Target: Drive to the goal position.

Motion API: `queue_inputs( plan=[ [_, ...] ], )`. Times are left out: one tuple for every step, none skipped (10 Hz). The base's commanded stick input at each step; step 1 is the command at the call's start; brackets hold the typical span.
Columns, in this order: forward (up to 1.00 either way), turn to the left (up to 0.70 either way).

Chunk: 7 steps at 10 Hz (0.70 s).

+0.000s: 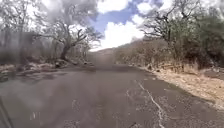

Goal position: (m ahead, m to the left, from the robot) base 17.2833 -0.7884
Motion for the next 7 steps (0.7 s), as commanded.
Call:
queue_inputs(
  plan=[
    [0.70,0.00],
    [0.70,0.00],
    [0.70,0.00],
    [0.70,0.00],
    [0.70,0.00],
    [0.70,0.00],
    [0.70,0.00]
  ],
)
